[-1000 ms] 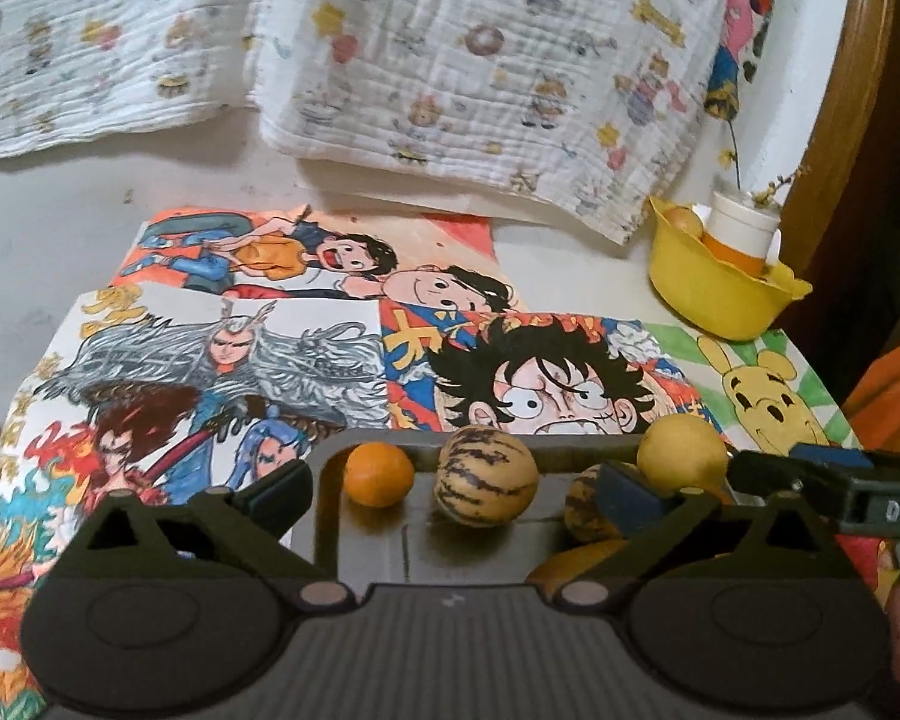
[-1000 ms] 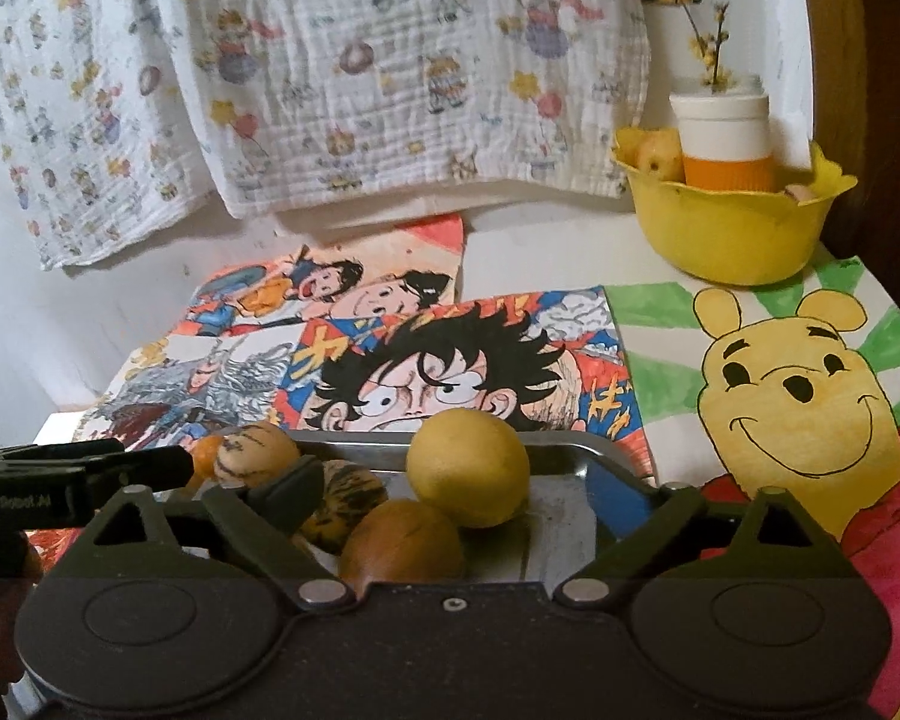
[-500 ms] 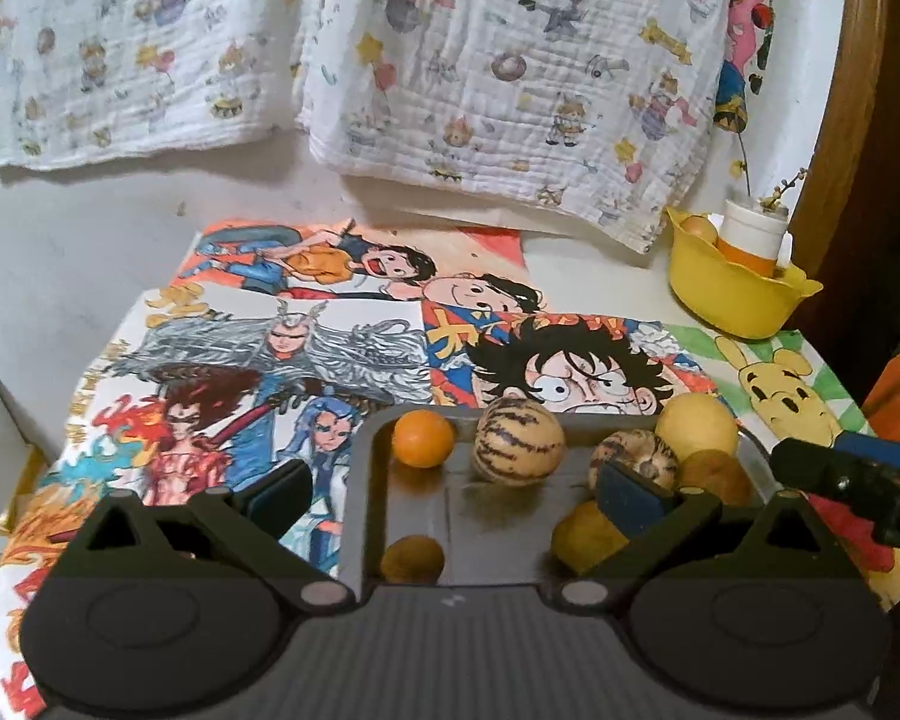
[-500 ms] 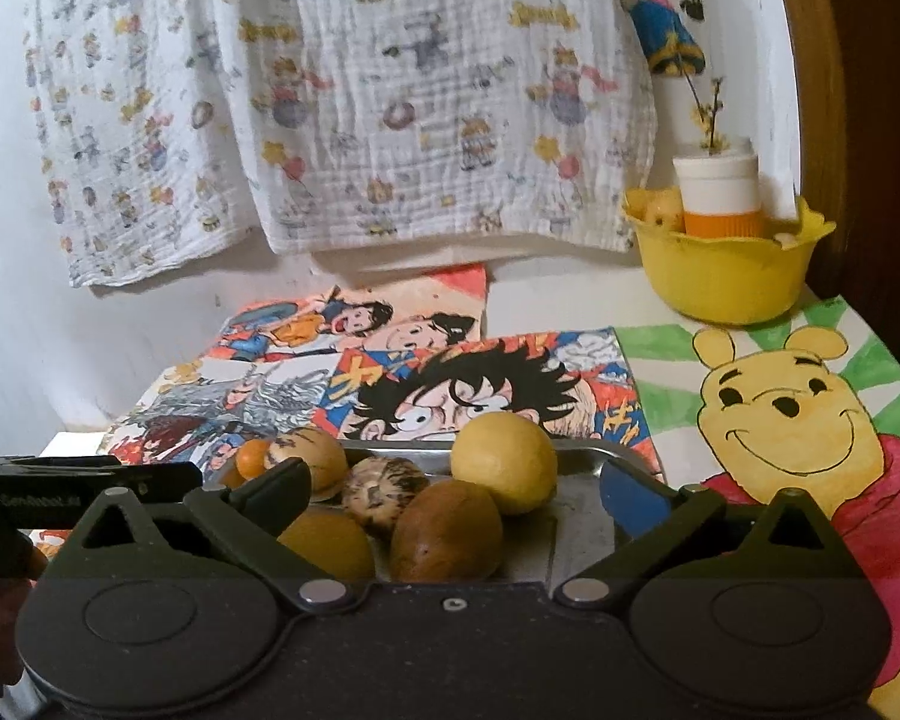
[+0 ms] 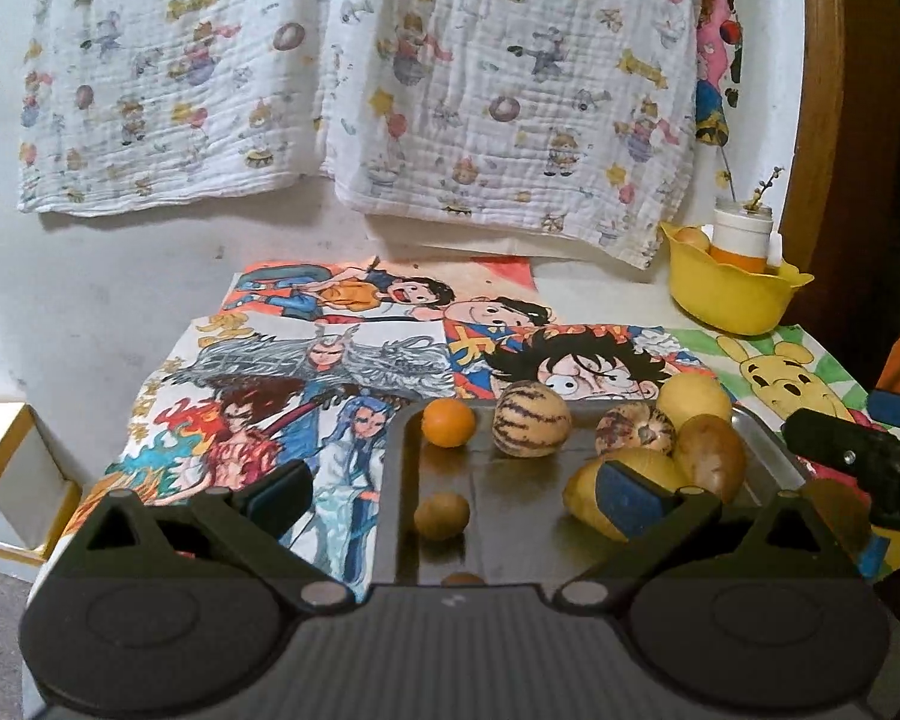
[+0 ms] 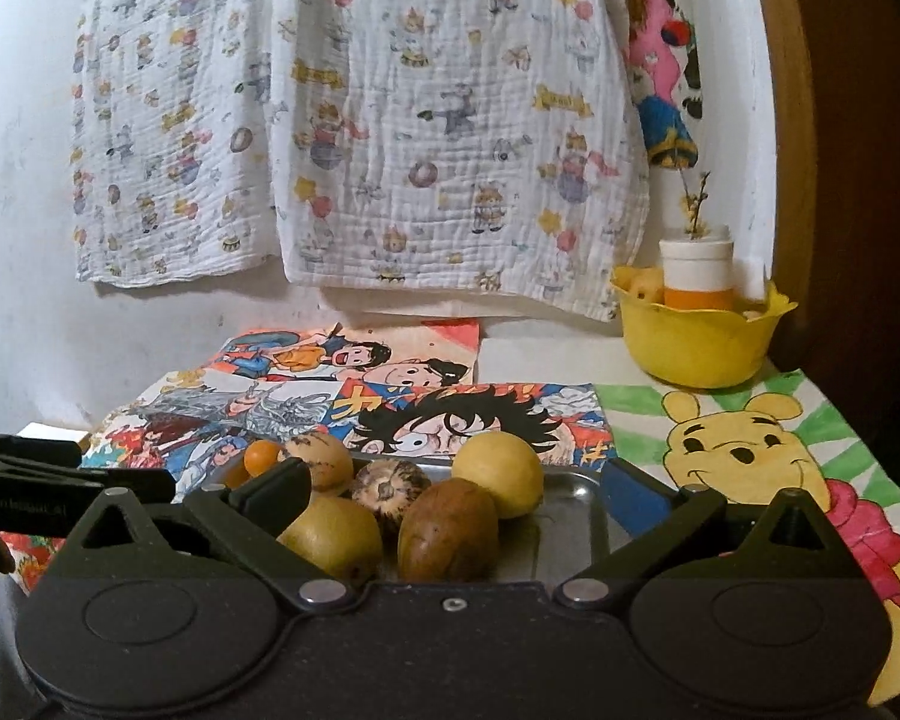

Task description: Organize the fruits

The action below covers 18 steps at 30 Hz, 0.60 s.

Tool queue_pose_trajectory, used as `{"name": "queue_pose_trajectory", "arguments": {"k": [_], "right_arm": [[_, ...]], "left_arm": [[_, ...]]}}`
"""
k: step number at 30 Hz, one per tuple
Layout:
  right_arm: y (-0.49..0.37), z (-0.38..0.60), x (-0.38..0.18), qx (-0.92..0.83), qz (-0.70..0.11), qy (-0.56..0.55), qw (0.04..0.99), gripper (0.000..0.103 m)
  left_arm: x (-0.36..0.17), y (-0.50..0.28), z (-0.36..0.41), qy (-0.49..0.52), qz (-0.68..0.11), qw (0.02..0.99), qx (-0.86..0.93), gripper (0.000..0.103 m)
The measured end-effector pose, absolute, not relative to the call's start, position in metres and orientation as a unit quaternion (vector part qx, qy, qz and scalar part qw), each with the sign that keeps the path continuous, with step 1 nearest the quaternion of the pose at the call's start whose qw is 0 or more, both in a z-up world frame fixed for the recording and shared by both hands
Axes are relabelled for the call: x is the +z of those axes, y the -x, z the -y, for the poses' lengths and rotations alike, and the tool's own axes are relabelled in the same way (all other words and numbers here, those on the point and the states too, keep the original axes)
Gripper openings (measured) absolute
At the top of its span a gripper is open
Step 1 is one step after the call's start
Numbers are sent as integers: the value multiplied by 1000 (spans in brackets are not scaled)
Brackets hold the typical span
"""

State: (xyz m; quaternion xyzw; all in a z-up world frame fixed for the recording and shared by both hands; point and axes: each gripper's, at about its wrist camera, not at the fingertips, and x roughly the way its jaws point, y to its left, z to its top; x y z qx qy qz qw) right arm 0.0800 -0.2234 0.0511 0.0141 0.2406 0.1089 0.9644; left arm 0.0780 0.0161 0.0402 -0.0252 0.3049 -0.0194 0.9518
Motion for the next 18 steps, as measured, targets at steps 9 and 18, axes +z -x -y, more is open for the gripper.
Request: {"name": "queue_pose_trajectory", "arguments": {"k": [9, 18], "right_arm": [[-37, 214, 40, 95, -209, -5, 973, 102], [-17, 224, 26, 82, -208, -21, 974, 102]], "left_arm": [[32, -48, -23, 27, -282, 959, -9, 102], [23, -29, -10, 14, -278, 960, -32, 102]]}}
